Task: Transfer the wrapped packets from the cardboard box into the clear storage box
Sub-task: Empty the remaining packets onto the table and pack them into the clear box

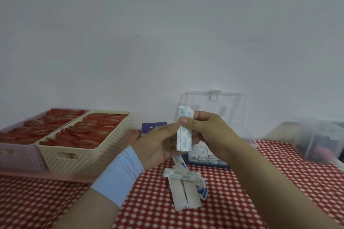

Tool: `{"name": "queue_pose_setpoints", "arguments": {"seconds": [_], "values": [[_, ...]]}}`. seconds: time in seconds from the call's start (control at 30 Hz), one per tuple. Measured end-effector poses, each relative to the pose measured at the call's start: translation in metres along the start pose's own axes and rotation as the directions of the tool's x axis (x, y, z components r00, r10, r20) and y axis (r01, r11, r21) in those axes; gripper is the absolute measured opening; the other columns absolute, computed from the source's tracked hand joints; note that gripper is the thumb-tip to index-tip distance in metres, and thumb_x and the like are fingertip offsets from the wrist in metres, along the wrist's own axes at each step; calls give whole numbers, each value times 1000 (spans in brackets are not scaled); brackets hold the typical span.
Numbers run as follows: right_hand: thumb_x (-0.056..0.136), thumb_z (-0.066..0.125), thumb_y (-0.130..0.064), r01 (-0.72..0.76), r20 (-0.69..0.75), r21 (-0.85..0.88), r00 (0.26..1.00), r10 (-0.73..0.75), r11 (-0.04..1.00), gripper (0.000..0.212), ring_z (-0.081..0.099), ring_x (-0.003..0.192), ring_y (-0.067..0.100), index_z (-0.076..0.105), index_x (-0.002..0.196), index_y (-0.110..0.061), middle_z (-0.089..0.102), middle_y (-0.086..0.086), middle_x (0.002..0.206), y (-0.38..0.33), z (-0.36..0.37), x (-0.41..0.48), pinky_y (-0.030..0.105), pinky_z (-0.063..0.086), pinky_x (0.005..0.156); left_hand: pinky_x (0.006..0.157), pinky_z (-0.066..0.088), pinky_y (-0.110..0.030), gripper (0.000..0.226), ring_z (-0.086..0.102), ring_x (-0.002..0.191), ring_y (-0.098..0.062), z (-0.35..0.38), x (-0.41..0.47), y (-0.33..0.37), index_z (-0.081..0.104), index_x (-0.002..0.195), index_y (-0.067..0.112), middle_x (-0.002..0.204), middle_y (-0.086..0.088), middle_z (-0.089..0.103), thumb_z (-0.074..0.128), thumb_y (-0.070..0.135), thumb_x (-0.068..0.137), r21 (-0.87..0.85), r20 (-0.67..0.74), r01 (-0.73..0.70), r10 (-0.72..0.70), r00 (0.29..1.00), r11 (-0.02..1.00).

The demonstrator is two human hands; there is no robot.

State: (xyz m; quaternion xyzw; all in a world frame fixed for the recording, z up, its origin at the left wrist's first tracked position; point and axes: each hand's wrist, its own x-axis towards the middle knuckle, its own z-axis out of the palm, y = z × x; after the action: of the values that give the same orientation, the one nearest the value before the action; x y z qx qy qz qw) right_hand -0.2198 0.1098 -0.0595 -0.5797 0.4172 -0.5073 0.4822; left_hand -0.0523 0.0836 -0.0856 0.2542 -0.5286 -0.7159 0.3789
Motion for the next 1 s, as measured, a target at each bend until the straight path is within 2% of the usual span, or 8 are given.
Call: {"name": "queue_pose_setpoints", "arguments": {"seconds": [0.07,0.17,0.33,0.47,0.6,0.73,0.93,1.0], "values": [[75,76,-28,-24,69,37,997,22,999,19,67,66,21,70,79,-11,72,8,76,0,2,-2,33,56,64,76,62,-34,32,74,89,-21,0,-1,-3,79,99,13,100,-14,75,71,38,81,-37,76,-27,30,997,999],[77,74,-31,-65,120,38,991,60,997,25,63,63,16,68,86,-8,69,3,71,0,4,-3,32,54,67,72,62,-37,53,75,81,-24,-1,-1,-6,80,94,10,91,-15,75,96,38,52,-105,126,-31,44,991,994],[81,74,-50,82,-113,-286,987,-118,955,39,69,81,6,61,109,-26,70,-4,106,-1,5,-2,29,52,77,61,61,-32,36,71,70,-22,-1,1,-6,69,105,2,92,-14,73,69,28,80,-168,-26,-48,44,999,985],[60,90,-46,334,189,-653,941,-281,680,50,48,120,-9,53,92,-35,38,-27,143,-7,2,-12,18,44,94,75,60,-36,35,71,86,-23,-6,3,-6,72,111,7,104,-11,71,62,31,88,-200,-35,-64,59,998,978],[59,90,-50,430,293,-787,892,-345,443,52,54,113,-1,54,90,-30,39,-21,144,5,6,-5,25,51,94,72,60,-34,30,72,88,-23,-6,4,-10,76,101,8,104,-13,72,60,28,87,-205,-30,-63,58,998,977],[61,88,-50,432,271,-783,885,-380,447,46,55,106,-5,52,85,-35,46,-22,135,7,3,-2,27,53,92,60,58,-32,27,72,83,-24,-11,3,-12,67,108,3,102,-15,71,57,22,91,-233,26,-43,51,998,971],[59,91,-50,426,298,-778,897,-327,462,57,55,112,-4,56,97,-28,47,-22,133,6,7,-5,28,54,94,62,59,-32,18,72,80,-22,-11,4,-15,72,94,6,92,-13,73,59,17,89,-212,41,-70,80,996,975],[60,93,-46,369,279,-713,930,-240,597,65,57,113,-2,53,110,-32,46,-25,137,3,5,-8,28,55,95,68,60,-33,18,72,85,-23,-14,4,-14,76,97,8,99,-14,72,70,20,85,-190,63,-67,80,995,980]]}}
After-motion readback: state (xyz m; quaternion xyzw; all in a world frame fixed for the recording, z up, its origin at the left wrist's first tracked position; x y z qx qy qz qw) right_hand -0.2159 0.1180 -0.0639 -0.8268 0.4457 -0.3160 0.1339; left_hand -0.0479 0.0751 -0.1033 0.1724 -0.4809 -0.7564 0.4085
